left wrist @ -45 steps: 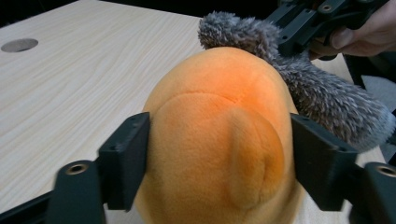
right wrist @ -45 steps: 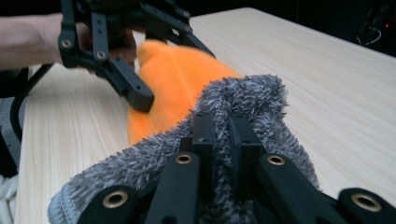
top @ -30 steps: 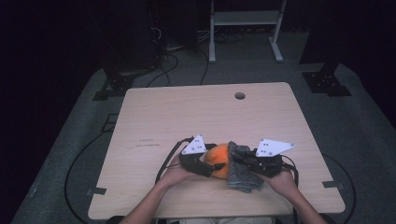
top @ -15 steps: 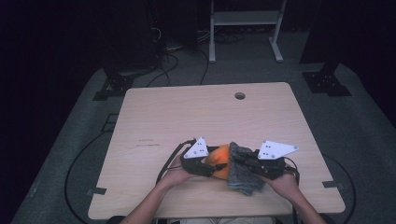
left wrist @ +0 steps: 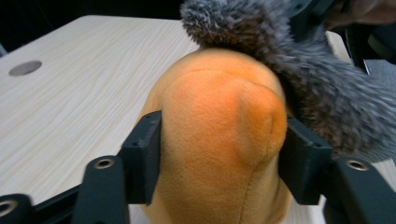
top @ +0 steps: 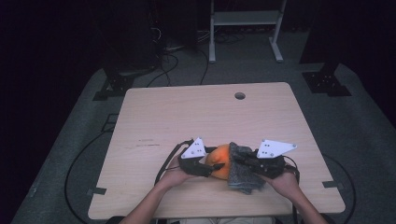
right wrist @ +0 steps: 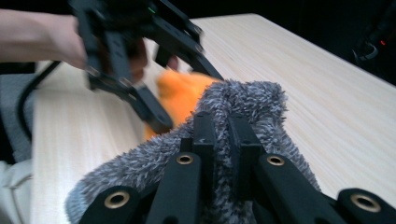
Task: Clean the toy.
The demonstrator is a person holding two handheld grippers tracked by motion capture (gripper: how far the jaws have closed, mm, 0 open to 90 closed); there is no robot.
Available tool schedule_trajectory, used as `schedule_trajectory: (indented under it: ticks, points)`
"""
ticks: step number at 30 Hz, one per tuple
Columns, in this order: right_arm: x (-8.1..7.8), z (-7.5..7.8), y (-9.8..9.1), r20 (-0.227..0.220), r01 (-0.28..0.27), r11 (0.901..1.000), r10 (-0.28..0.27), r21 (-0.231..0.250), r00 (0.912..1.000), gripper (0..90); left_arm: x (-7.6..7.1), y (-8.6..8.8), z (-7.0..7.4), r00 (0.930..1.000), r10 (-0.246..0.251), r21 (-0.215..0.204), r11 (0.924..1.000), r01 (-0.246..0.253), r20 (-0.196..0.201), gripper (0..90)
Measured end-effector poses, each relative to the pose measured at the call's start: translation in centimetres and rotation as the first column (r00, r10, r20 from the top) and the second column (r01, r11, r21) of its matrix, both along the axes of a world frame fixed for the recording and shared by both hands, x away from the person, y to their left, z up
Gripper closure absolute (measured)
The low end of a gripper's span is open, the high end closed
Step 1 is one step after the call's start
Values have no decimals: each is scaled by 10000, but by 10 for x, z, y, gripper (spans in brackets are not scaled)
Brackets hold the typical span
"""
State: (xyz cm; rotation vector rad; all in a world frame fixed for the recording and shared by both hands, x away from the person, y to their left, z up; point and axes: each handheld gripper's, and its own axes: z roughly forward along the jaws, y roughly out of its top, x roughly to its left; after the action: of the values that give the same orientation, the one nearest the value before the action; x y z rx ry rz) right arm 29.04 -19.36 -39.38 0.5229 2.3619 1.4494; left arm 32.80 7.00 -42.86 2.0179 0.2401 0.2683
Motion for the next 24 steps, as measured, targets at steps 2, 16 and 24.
schedule_trajectory:
  ticks: [2, 16, 24]
  points:
    - [-1, 7, 7, 124, -299, 9995, 300, -41, 9995, 827, -3, -4, 1, 9995, -219, 94, 9997, 217, 230, 414]
    - [8, 11, 7, -151, -477, 9970, 469, -617, 9988, 829, -4, -4, 3, 9997, -169, 177, 9997, 166, 174, 395]
    - [8, 18, 28, -139, -1278, 9873, 1271, -941, 9918, 830, -8, -7, 3, 9971, -335, 581, 9979, 295, 682, 414]
